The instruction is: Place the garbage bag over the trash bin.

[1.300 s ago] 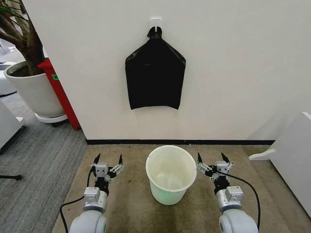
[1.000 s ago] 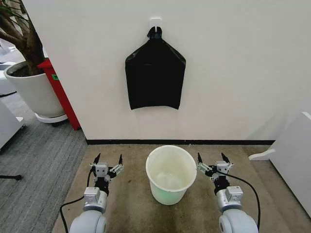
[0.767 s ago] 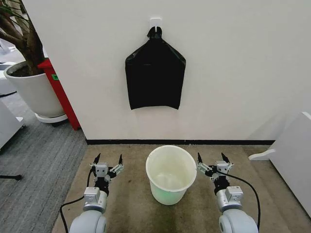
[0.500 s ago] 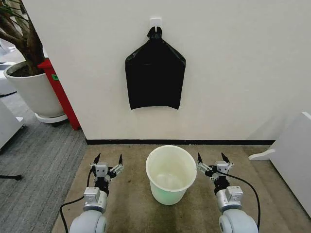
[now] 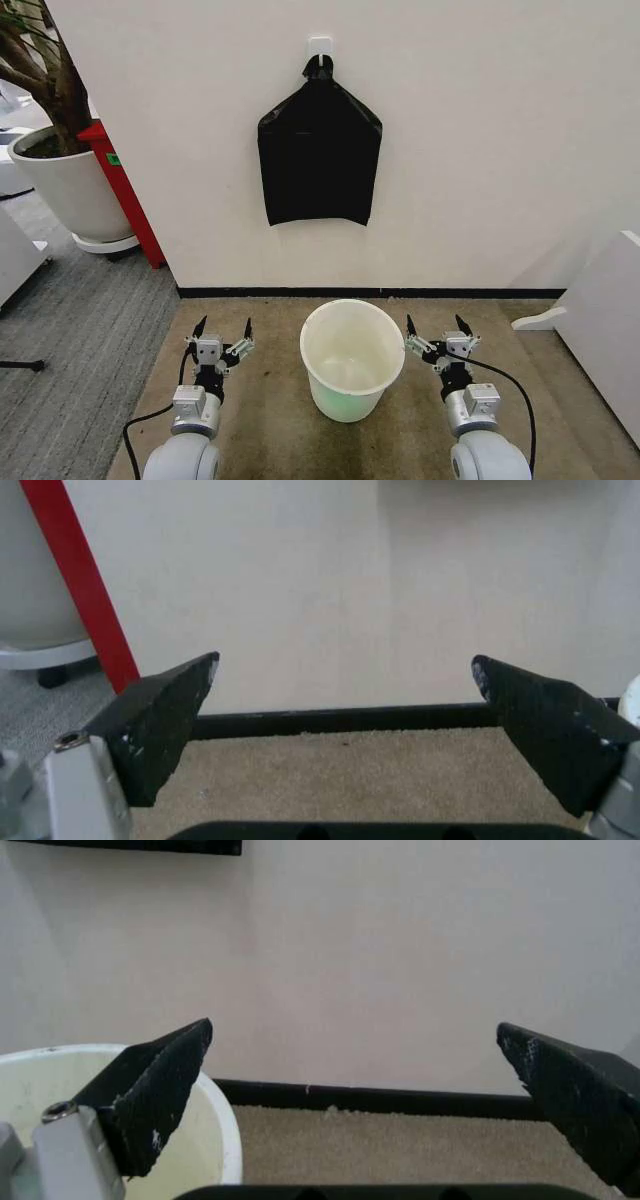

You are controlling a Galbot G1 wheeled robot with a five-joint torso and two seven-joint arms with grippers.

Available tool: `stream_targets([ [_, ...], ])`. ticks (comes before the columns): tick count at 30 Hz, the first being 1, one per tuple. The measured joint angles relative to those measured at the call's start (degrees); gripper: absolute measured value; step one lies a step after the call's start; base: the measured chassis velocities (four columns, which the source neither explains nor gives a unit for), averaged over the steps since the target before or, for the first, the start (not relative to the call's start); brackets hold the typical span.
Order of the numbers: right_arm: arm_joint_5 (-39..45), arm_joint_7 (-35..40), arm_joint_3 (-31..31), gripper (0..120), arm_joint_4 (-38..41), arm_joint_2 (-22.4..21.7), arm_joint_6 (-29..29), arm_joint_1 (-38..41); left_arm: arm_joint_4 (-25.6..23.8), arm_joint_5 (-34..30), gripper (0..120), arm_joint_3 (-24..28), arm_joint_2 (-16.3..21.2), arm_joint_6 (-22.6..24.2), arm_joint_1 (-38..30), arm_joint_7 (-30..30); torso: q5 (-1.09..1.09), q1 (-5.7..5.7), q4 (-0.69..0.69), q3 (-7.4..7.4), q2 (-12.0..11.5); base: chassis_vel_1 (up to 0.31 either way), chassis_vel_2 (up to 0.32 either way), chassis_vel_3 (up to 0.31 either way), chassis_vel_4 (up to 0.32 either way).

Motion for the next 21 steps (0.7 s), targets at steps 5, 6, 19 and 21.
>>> stream_targets([
  [5, 0.0, 0.0, 0.0, 100, 0.0, 0.0, 0.0, 0.0, 0.0, 0.0, 100, 0.0, 0.0, 0.0, 0.0, 0.0, 0.0, 0.0, 0.0, 0.0, 0.0, 0.0, 0.0, 0.0, 0.0],
  [6, 0.0, 0.0, 0.0, 100, 0.0, 0.0, 0.0, 0.0, 0.0, 0.0, 100, 0.0, 0.0, 0.0, 0.0, 0.0, 0.0, 0.0, 0.0, 0.0, 0.0, 0.0, 0.0, 0.0, 0.0],
  [19, 0.0, 0.0, 0.0, 100, 0.0, 0.0, 0.0, 0.0, 0.0, 0.0, 100, 0.0, 0.0, 0.0, 0.0, 0.0, 0.0, 0.0, 0.0, 0.0, 0.0, 0.0, 0.0, 0.0, 0.0],
  [21, 0.0, 0.0, 0.0, 100, 0.0, 0.0, 0.0, 0.0, 0.0, 0.0, 100, 0.0, 0.0, 0.0, 0.0, 0.0, 0.0, 0.0, 0.0, 0.0, 0.0, 0.0, 0.0, 0.0, 0.0],
])
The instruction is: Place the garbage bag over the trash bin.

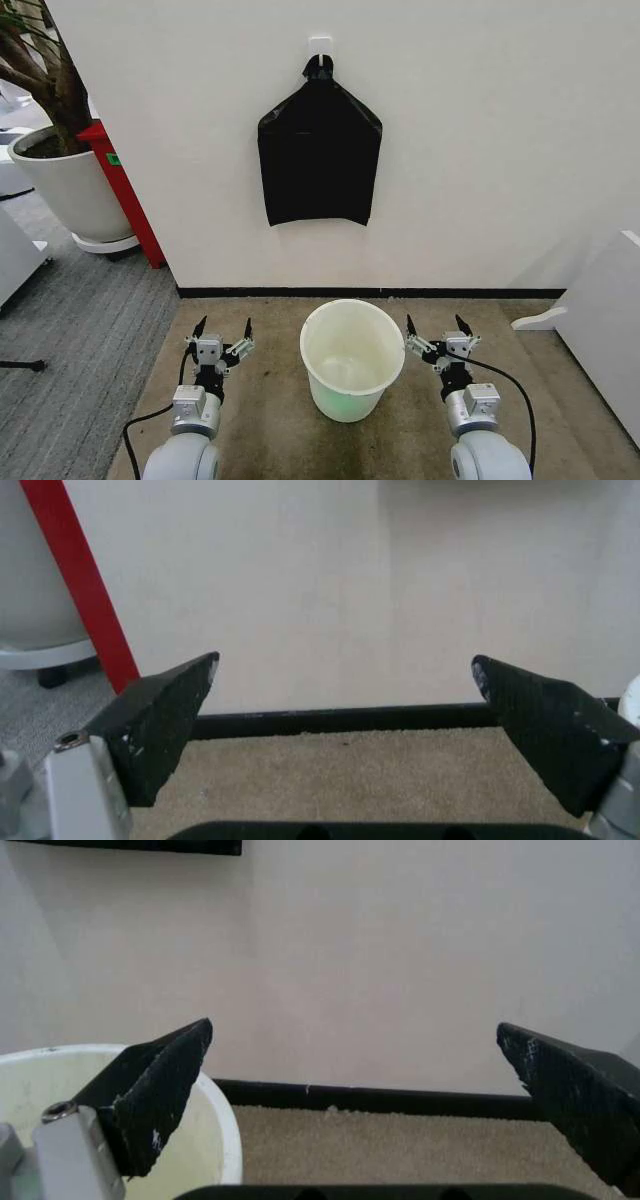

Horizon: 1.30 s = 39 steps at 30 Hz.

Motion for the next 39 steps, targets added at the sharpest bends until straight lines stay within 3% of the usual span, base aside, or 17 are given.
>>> stream_targets([
  [29, 0.0, 0.0, -0.01, 100, 0.06, 0.02, 0.02, -0.09, -0.14, -0.15, 100, -0.05, 0.03, -0.01, 0.21, 0.02, 0.0, 0.0, 0.0, 0.0, 0.0, 0.0, 0.0, 0.0, 0.0],
  [39, 2.04, 1.03, -2.57, 100, 11.64, 3.16, 2.42, -7.3, -11.72, -7.71, 100, -3.52, 1.75, -1.9, 8.88, 2.35, -0.01, 0.0, 0.01, 0.0, 0.0, 0.0, 0.0, 0.0, 0.0],
])
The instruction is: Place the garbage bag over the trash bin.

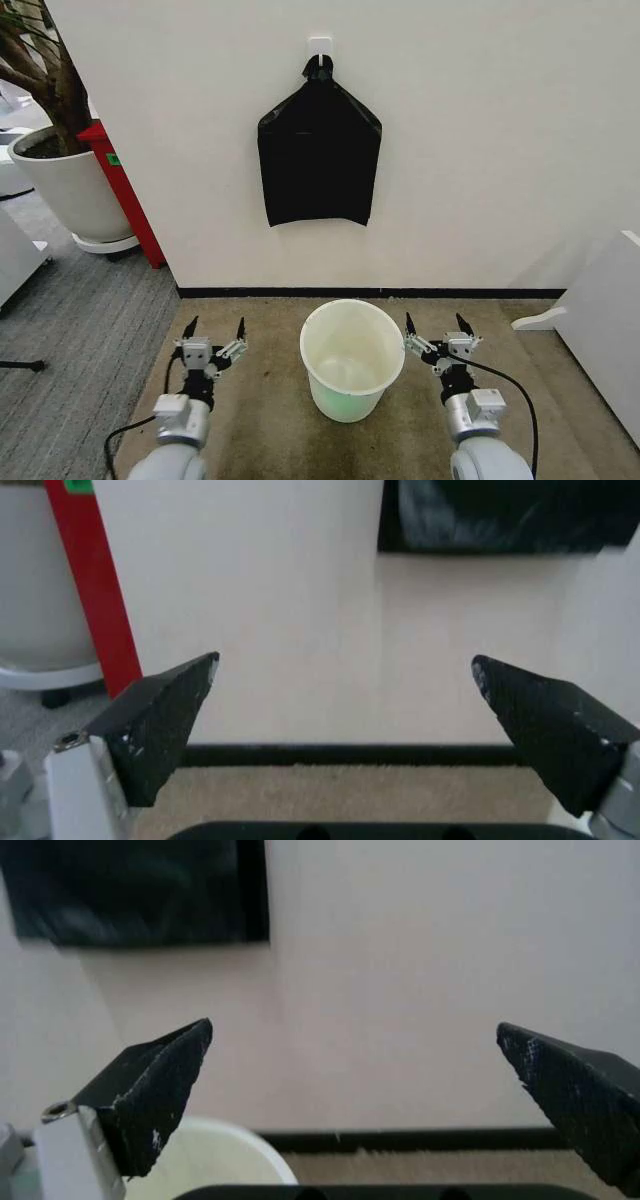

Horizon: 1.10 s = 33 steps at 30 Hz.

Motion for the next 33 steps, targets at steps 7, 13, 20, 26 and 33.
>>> stream_targets([
  [7, 1.91, 0.99, -2.32, 100, 10.41, 2.85, 2.28, -6.46, -9.22, -6.04, 100, -2.72, 1.39, -1.56, 6.86, 1.91, -0.02, 0.0, -0.02, -0.01, 0.0, 0.0, 0.0, 0.0, 0.0],
  [13, 2.14, 1.12, -2.57, 100, 11.38, 3.01, 2.49, -7.1, -17.05, -11.87, 100, -5.4, 2.73, -3.15, 13.53, 3.78, 0.02, 0.0, 0.0, 0.0, 0.01, 0.0, 0.0, 0.0, 0.0],
  [20, 3.72, 1.48, -2.63, 100, 11.72, 2.59, 2.26, -6.94, -17.54, -14.09, 100, -6.38, 3.23, -3.65, 16.02, 4.44, 0.01, -0.01, -0.01, 0.0, 0.01, 0.0, 0.0, 0.0, 0.0],
  [26, 9.67, 2.76, -2.65, 100, 11.7, -0.77, 0.21, -5.06, -17.38, -15.06, 100, -7.74, 3.37, -3.63, 16.35, 4.19, 0.01, -0.01, 0.0, 0.0, 0.0, 0.0, 0.0, 0.0, 0.0],
  [33, 22.98, 5.63, -2.7, 100, 11.17, -8.39, -4.56, -0.87, -17.16, -17.97, 100, -13.67, 3.98, -2.22, 16.47, 1.13, 0.01, -0.01, -0.01, 0.01, 0.0, 0.0, 0.0, 0.0, 0.0],
])
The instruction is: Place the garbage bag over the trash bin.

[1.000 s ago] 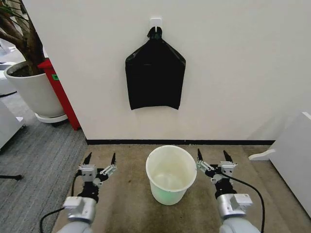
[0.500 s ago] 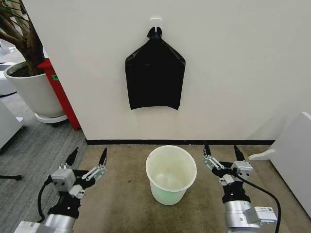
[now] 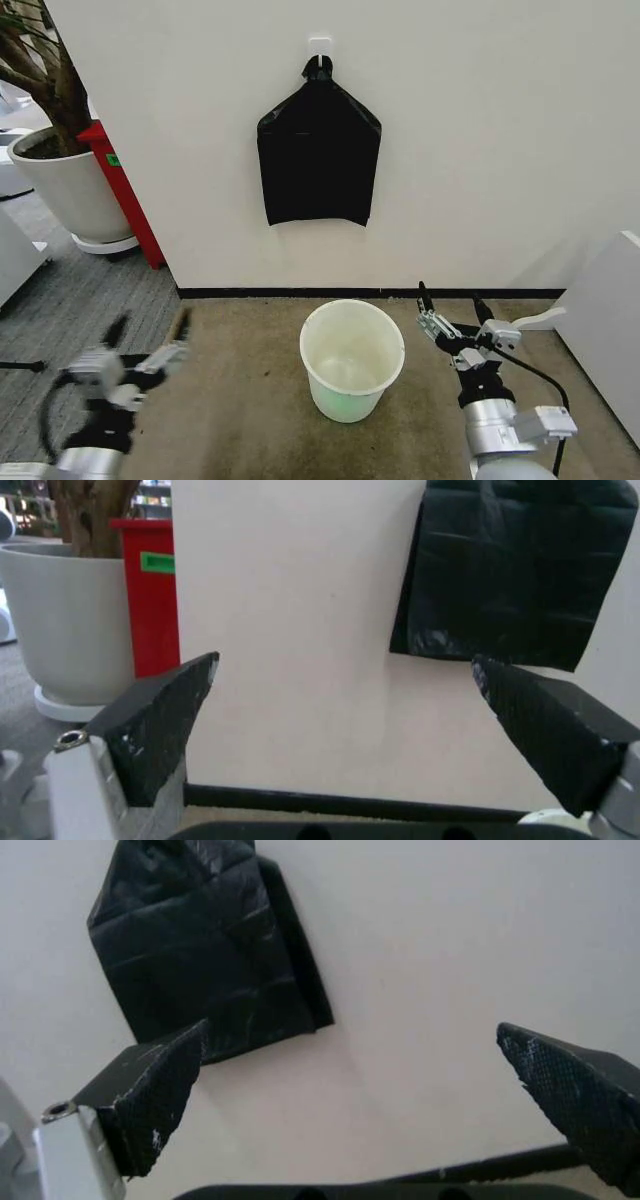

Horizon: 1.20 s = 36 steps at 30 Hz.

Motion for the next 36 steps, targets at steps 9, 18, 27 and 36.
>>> stream_targets([
  [9, 7.74, 1.69, -0.29, 100, -0.88, -3.98, -1.94, 3.51, 0.11, -1.16, 100, -1.07, -0.24, 0.46, 1.52, -0.61, 0.01, 0.0, -0.01, 0.0, 0.0, 0.0, 0.0, 0.0, 0.0],
  [18, 21.08, 4.61, -1.45, 100, -4.36, -9.73, -3.57, 12.16, 0.18, -1.71, 100, -1.63, -0.47, 0.79, 2.42, -0.97, 0.01, 0.01, 0.0, 0.0, 0.0, 0.0, 0.0, 0.0, 0.0],
  [27, 31.95, 6.99, -2.38, 100, -7.11, -14.41, -4.85, 19.25, 0.23, -1.21, 100, -2.8, -1.99, 0.79, 4.58, -0.99, 0.0, 0.01, 0.01, 0.0, 0.0, 0.0, 0.0, 0.0, 0.0],
  [36, 35.06, 8.15, -4.78, 100, -8.66, -14.2, -4.8, 21.74, 0.23, -1.22, 100, -2.89, -2.04, 0.79, 4.78, -0.98, -0.03, 0.0, -0.05, -0.01, 0.0, 0.0, 0.0, 0.0, 0.0],
])
